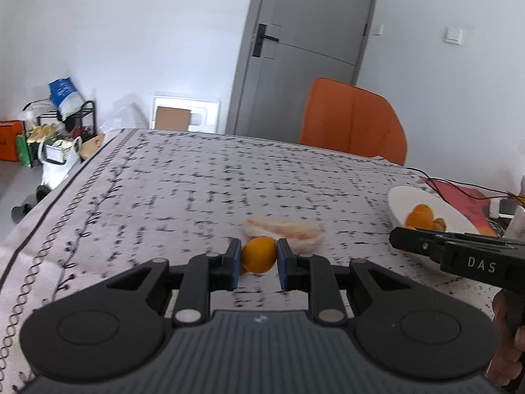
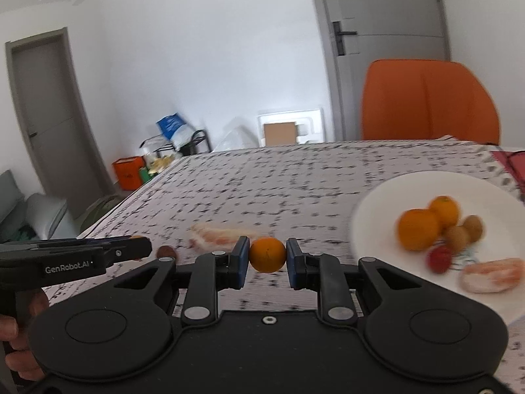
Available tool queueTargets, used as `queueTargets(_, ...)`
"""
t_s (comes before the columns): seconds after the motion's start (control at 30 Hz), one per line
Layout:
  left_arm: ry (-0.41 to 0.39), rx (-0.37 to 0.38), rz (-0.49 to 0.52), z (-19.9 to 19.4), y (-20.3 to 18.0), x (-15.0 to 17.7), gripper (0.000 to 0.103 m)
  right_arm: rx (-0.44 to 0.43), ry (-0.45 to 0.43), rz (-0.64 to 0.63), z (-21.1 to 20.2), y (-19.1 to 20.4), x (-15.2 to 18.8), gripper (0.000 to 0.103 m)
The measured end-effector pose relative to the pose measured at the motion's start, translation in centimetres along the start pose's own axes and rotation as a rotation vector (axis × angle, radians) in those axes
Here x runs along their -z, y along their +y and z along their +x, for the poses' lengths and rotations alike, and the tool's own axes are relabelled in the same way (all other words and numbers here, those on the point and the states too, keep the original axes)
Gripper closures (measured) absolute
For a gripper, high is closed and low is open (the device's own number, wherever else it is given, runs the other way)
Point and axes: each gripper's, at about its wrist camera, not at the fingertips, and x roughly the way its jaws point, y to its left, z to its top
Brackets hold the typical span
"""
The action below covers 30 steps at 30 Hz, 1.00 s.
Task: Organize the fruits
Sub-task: 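Carry both small oranges over the white plate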
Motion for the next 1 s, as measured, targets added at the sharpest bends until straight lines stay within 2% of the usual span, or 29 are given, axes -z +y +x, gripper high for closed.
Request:
queueTargets(0.6,-0.014,0.106,0.1,1.6,-6.8,-0.8,0.082,0.09,-0.073,0.066,-4.1,-5.6,0.9,0.081)
queueTargets(1.0,-0.007,0.15,0.158,2.7,-11.2,-1.3,0.082,0.15,-0.098,0.119,-5.6,-10.0,1.2,0.081)
